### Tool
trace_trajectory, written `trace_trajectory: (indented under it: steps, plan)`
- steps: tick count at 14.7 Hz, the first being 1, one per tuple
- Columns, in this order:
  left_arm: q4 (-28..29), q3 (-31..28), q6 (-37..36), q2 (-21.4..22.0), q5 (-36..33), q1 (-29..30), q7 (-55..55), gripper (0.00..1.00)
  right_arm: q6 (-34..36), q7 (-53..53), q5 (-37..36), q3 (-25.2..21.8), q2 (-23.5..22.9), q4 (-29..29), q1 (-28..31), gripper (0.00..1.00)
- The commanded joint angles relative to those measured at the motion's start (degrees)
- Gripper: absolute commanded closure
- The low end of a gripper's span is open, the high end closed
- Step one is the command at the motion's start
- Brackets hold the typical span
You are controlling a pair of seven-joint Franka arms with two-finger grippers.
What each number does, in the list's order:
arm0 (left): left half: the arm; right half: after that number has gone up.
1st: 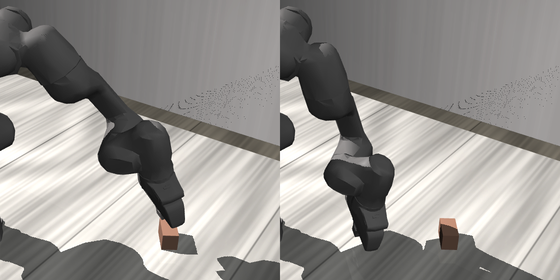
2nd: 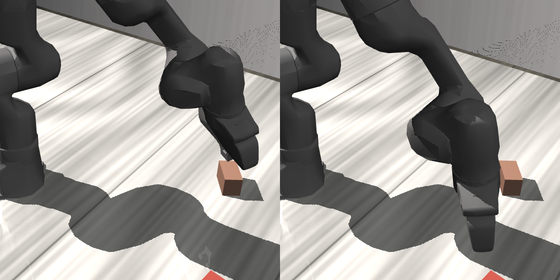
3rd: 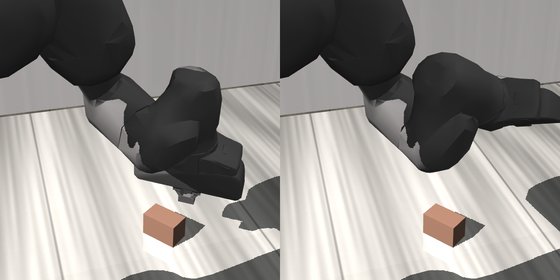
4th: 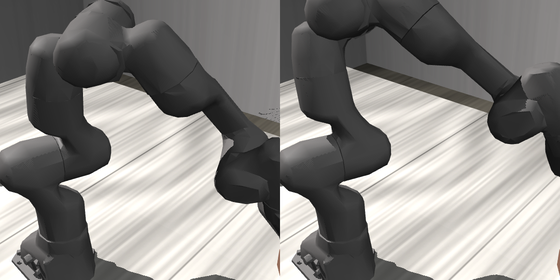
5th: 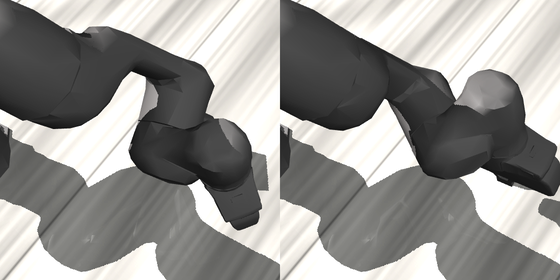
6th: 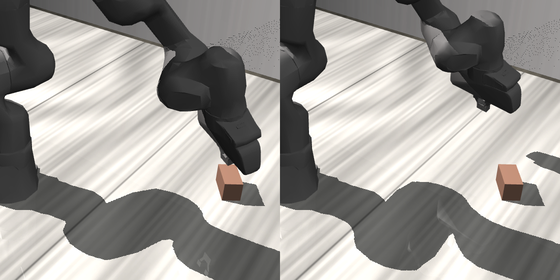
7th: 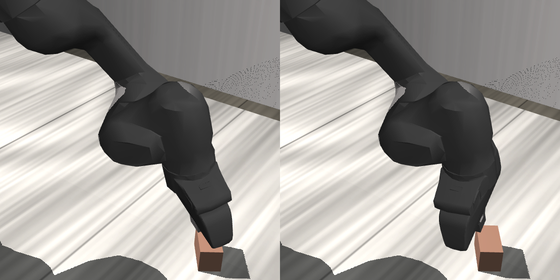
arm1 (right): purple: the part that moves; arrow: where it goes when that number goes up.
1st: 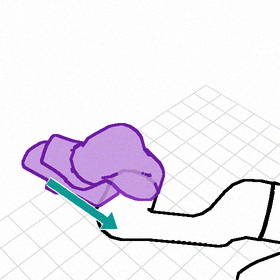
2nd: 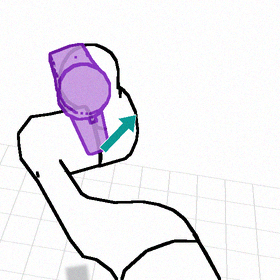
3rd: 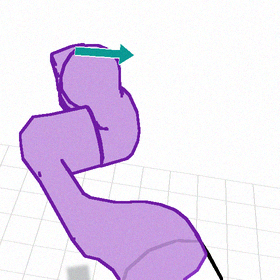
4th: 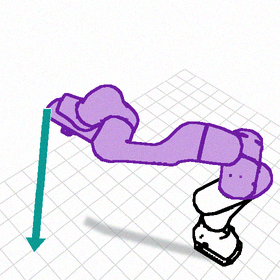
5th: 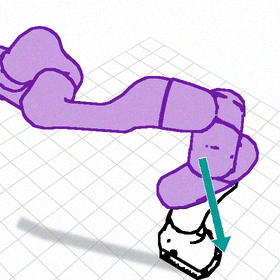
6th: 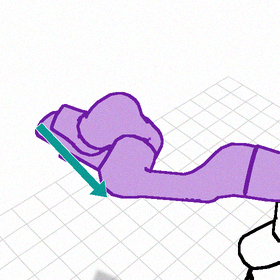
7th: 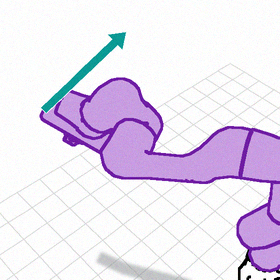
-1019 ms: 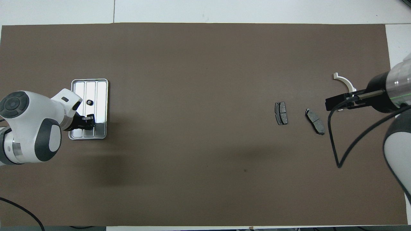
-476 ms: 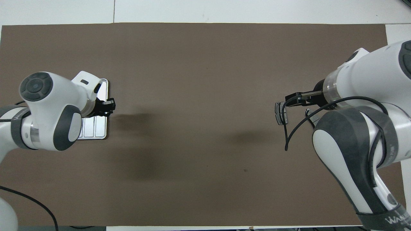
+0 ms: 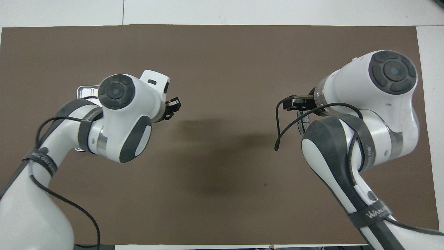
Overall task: Place bearing gear from tray to pile
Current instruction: 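Lift the ring with the left gripper while the right gripper moves inward, then set the ring at table center with the left gripper while the right gripper approaches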
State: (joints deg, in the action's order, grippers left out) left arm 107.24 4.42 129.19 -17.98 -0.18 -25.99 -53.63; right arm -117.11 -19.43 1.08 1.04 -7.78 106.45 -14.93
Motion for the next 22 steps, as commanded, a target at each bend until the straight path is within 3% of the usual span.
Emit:
trace_trajectory:
  steps: [1, 14, 15, 17, 19, 22]
  plan:
    - [-3.4, -1.3, 2.6, -5.7, 0.5, -2.8, -2.9, 0.98, -1.7, -1.0, -0.3, -0.1, -1.5, 0.0, -0.7, 0.0]
    - [-3.3, -1.3, 2.6, -8.4, -1.2, -5.6, -6.9, 0.95, -3.0, -8.1, -0.3, -0.1, -3.2, 0.0, -2.1, 0.0]
    - [-3.3, -1.3, 2.1, -8.4, -1.3, -5.6, -6.9, 0.9, -3.4, -8.1, -0.3, -0.1, -3.3, 0.0, -2.2, 0.0]
    - [-3.8, -1.4, 0.4, -8.2, -3.4, -5.4, -6.8, 0.0, -3.6, -8.2, -0.3, -0.1, -3.6, 0.0, -2.9, 0.0]
    - [-3.7, -1.5, -1.4, -6.8, -5.4, -4.0, -6.6, 0.0, -3.8, -8.9, -0.3, -0.1, -4.1, 0.1, -3.1, 0.0]
    - [-2.0, -1.3, -6.3, 0.1, -5.5, 3.1, -2.0, 0.0, -5.7, -11.4, -0.3, -0.1, -4.4, 0.2, -4.7, 0.0]
